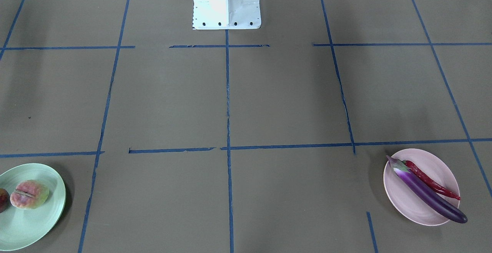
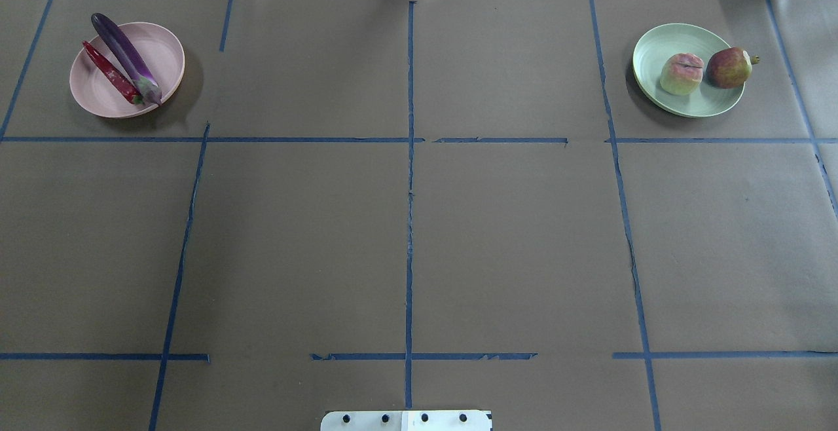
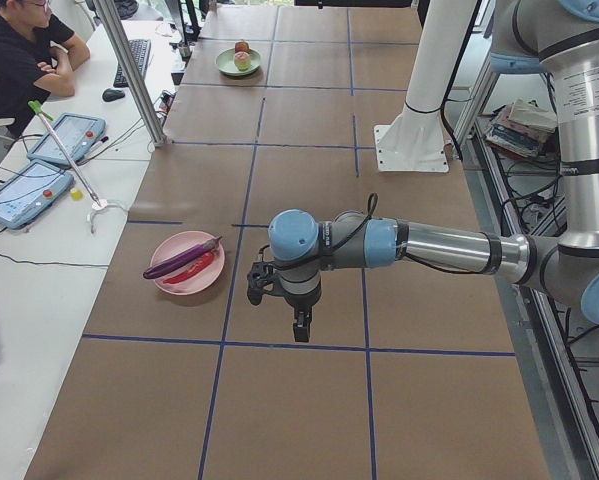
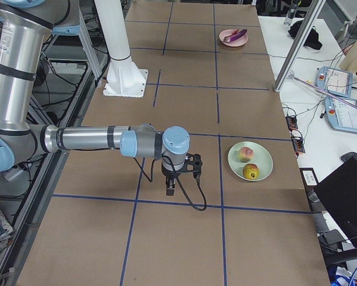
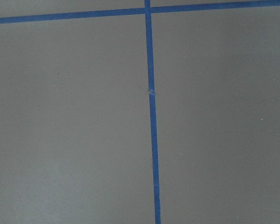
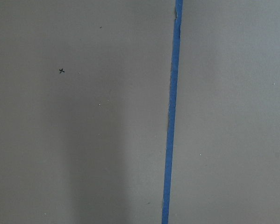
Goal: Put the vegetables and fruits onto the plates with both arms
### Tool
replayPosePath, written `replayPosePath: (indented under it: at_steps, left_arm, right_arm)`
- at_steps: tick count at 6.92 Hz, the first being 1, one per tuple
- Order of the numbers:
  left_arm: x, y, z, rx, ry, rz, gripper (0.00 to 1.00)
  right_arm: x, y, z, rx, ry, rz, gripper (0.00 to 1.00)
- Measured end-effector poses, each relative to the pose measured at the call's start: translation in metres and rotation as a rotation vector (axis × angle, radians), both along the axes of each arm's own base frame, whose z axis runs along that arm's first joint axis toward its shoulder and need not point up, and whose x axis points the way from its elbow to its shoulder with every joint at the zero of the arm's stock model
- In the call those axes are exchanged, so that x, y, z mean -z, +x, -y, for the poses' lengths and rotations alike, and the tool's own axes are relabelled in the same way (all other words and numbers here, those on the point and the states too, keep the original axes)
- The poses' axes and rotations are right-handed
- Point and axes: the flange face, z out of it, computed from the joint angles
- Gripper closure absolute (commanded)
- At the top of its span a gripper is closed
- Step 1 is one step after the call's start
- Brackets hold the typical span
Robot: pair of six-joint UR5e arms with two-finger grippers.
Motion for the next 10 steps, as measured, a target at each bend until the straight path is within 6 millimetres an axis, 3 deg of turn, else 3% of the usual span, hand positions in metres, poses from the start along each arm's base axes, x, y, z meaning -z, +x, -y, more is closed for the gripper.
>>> replayPosePath:
  at_steps: [4,10]
  left_arm:
    - [0.003,0.001,0.010,0.000,0.009,-0.001,0.00]
    - [0.007,0.001,0.011,0.001,0.011,-0.005,0.00]
  right_arm:
    - [0.027,0.000,0.006,-0.035,0.034,-0.005,0.00]
    - [0.011,0.003,0.006,-0.032,0.016,-0.060,0.00]
